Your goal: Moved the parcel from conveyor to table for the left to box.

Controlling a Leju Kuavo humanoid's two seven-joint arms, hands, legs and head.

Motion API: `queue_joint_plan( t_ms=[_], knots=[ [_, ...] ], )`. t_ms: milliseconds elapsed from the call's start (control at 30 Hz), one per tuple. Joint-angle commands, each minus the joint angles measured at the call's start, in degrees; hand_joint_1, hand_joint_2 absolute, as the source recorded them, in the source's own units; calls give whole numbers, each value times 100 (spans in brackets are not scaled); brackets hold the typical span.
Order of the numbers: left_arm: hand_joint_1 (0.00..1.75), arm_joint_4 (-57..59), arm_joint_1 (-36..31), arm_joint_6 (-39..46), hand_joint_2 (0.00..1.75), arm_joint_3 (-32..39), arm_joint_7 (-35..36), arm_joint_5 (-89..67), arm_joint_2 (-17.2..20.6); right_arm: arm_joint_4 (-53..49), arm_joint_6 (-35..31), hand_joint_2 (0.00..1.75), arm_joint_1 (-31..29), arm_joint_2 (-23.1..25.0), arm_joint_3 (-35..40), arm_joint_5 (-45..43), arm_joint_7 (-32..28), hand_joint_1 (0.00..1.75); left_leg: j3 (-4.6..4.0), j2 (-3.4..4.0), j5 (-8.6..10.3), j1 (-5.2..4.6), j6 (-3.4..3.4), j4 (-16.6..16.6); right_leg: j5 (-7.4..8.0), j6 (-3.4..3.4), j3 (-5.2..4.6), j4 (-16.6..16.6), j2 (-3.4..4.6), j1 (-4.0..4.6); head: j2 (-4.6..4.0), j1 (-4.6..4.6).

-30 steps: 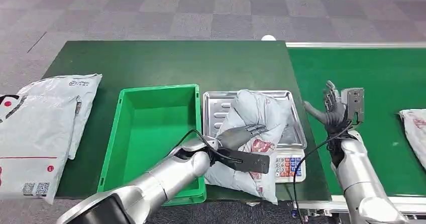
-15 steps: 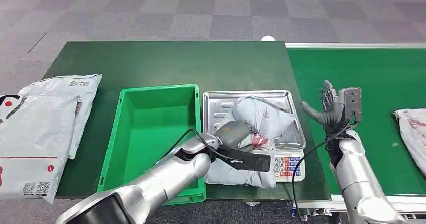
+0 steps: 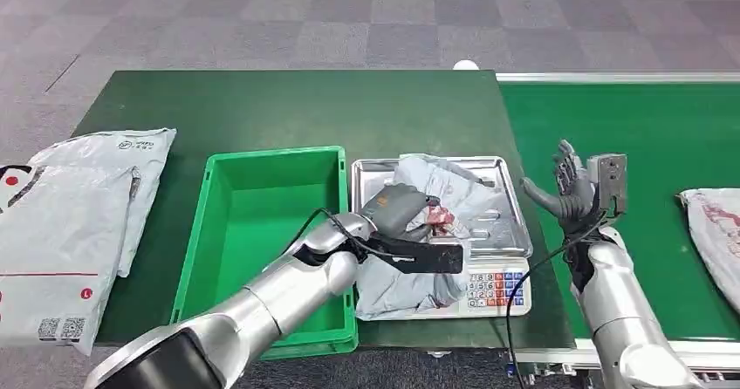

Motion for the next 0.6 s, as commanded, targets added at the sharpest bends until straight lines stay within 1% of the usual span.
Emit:
queue_joint_plan(
  t_ms=[33, 67, 167, 300, 400, 433, 500, 533, 567, 600],
  knots=[
    [175, -1592, -210, 334, 175, 628, 542, -748, 810, -274, 52, 175, 20, 82, -224, -85, 40, 0, 2, 21, -4, 3, -7, 1, 2, -10, -6, 3, 22, 4, 0, 0],
    [175, -1740, -189, 354, 175, 699, 563, -857, 847, -377, 39, 175, 116, 73, -234, -85, 36, 0, 6, 27, -6, 7, -8, 1, 2, -12, -2, 0, 28, 8, 0, 0],
    [175, -2028, -139, 288, 175, 930, 569, -1138, 908, -759, 7, 175, 500, 43, -278, -121, 45, 0, 4, 8, -2, 6, -6, -3, 0, -8, -1, -3, 10, 7, 0, 0],
    [175, -2037, -145, 330, 175, 943, 587, -1340, 949, -882, 14, 175, 609, 67, -308, -129, 58, 0, 7, 13, -6, 7, -4, -3, -2, -7, 3, -6, 14, 8, 0, 0],
    [175, -2201, -161, 317, 175, 1093, 592, -1382, 1082, -1075, 29, 175, 727, 151, -337, -116, 86, 0, 10, 17, -7, 8, -6, -6, -2, -10, 6, -8, 20, 8, 0, -2],
    [175, -2288, -174, 354, 175, 1108, 630, -1510, 1147, -1133, 22, 175, 728, 175, -358, -103, 106, 0, -2, 13, -4, 6, -5, -2, 0, -8, -6, -3, 16, 6, 0, 0],
    [175, -2471, -176, 354, 175, 1204, 715, -1608, 1253, -1193, 13, 175, 698, 125, -356, -67, 166, 0, 11, 26, -8, 8, -9, -7, 0, -14, 3, -7, 29, 9, 0, 0],
    [175, -2514, -197, 360, 175, 1234, 777, -1676, 1319, -1189, 22, 175, 681, 92, -365, -67, 193, 0, -5, 23, -6, 5, -7, 1, 1, -10, -10, 1, 25, 6, 0, 0],
    [175, -2550, -195, 359, 175, 1277, 764, -1666, 1365, -1180, 39, 175, 671, 62, -379, -75, 214, 0, 5, 28, -7, 5, -9, -4, 1, -13, -3, -2, 31, 6, 0, 0],
    [175, -2641, -161, 332, 175, 1355, 848, -1765, 1425, -1148, 37, 175, 658, 25, -387, -71, 221, 0, -4, 22, -5, 4, -7, -1, 0, -10, -12, 2, 24, 5, 0, -2]
  ],
)
